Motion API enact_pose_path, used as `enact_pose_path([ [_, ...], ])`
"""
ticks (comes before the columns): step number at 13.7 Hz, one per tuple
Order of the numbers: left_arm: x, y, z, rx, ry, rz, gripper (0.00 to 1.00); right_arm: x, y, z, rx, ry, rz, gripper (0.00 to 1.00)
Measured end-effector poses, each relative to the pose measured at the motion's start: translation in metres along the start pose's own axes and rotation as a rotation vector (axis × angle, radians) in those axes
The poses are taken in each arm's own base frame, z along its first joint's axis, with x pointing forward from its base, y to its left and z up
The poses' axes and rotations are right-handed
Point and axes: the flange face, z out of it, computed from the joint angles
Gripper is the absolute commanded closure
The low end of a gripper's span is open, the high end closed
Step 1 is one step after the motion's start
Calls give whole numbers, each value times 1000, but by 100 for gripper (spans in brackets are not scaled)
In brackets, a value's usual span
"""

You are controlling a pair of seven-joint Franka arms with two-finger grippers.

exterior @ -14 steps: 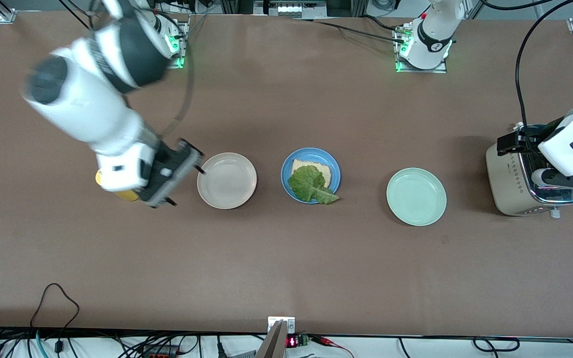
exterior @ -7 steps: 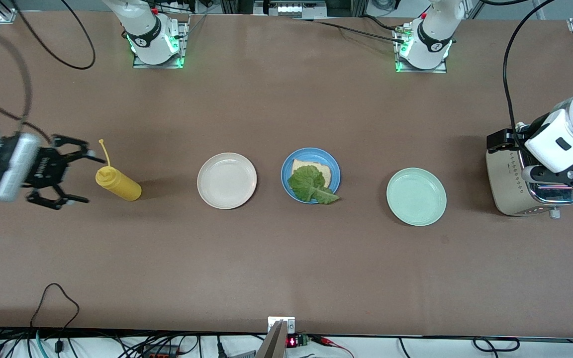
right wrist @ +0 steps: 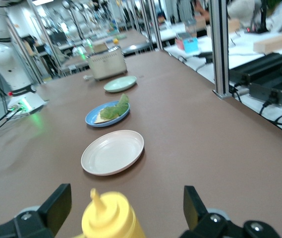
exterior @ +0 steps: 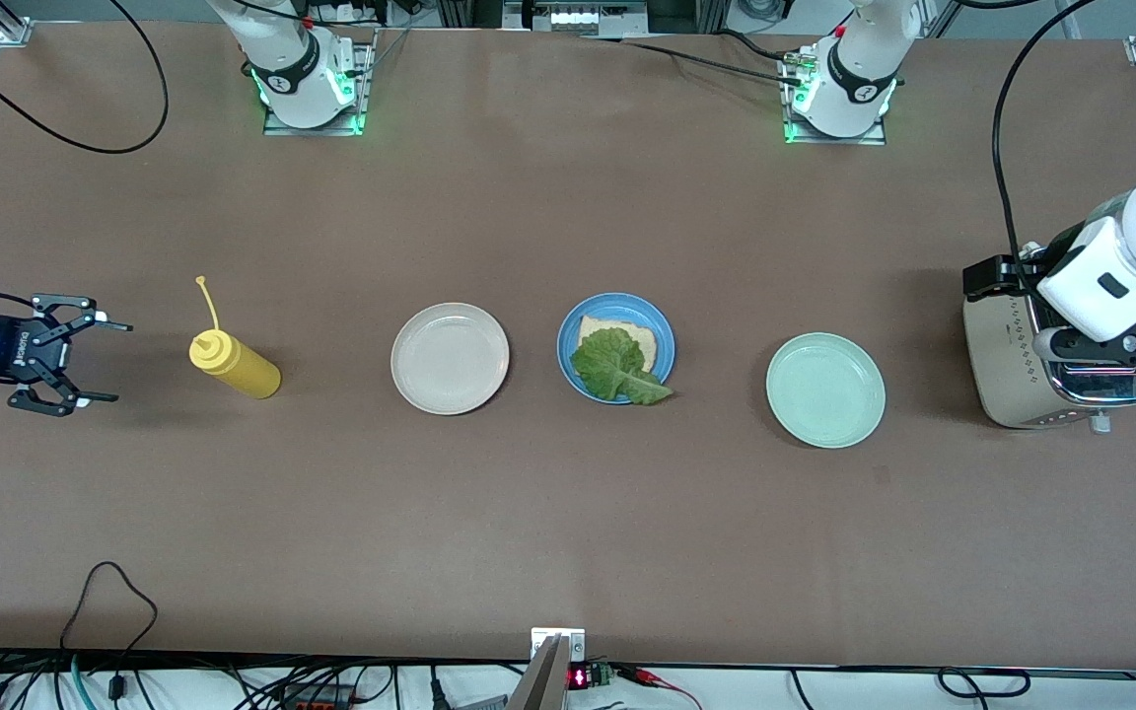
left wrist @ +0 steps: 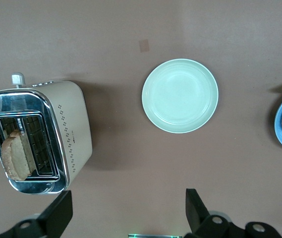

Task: Make sandwich in blue plate with both arms
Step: 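Grasp the yellow mustard bottle with the right gripper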

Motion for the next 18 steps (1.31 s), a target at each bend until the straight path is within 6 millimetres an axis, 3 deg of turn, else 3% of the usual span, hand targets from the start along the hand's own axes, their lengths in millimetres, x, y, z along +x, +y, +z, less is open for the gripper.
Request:
enact_pose_path([
  [3, -1, 5, -1, 0, 3, 0, 0, -70, 3, 7, 22, 85, -103, 0],
  [7, -2, 7, -2, 0, 3, -7, 0, -124, 16, 32, 27, 151, -218, 0],
  [10, -2, 7, -2, 1, 3, -8, 0, -162, 22, 62, 29, 224, -250, 0],
  [13, -2, 7, -1, 1, 2, -11, 0, -173, 26, 92, 43, 269, -265, 0],
  [18, -1, 4, 0, 0, -1, -22, 0, -165, 31, 129, 87, 295, -282, 0],
])
